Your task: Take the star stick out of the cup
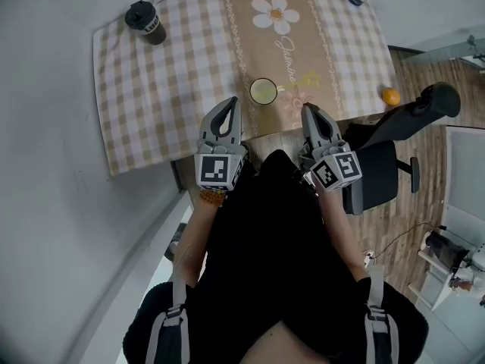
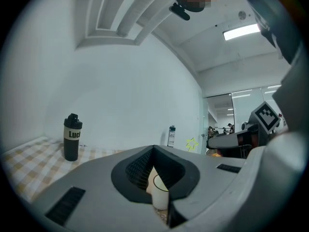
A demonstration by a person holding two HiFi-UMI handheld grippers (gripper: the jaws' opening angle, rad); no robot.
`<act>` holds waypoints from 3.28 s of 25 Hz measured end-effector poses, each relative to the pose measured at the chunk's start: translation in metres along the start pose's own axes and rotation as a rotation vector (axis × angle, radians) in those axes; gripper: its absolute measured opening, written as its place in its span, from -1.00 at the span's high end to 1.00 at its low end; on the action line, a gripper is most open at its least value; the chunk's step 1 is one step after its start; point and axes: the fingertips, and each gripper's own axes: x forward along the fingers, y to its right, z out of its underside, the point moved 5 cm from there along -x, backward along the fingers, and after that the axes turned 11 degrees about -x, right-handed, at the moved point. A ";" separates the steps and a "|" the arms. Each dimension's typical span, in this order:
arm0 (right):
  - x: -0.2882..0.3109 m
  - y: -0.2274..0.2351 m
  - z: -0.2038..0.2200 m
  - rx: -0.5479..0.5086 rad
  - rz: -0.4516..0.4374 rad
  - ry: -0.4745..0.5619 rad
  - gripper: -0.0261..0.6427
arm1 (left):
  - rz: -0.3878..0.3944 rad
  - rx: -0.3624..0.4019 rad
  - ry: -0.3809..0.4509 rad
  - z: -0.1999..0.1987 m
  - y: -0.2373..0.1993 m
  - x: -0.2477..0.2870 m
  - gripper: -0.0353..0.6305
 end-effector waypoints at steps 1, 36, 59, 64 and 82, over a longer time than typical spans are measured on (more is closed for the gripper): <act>-0.002 0.004 0.000 0.001 0.011 -0.002 0.91 | 0.005 -0.003 -0.001 0.000 0.001 0.001 0.89; 0.038 0.056 0.052 0.021 -0.117 -0.095 0.90 | 0.016 0.069 -0.038 0.012 -0.002 0.030 0.89; 0.066 0.036 0.085 0.089 -0.225 -0.159 0.68 | 0.006 0.065 -0.045 0.017 -0.001 0.029 0.89; 0.071 0.030 0.085 0.099 -0.261 -0.159 0.57 | 0.003 0.067 -0.045 0.017 -0.002 0.028 0.89; 0.091 0.020 0.084 0.130 -0.293 -0.156 0.58 | -0.011 0.067 -0.041 0.018 -0.005 0.027 0.89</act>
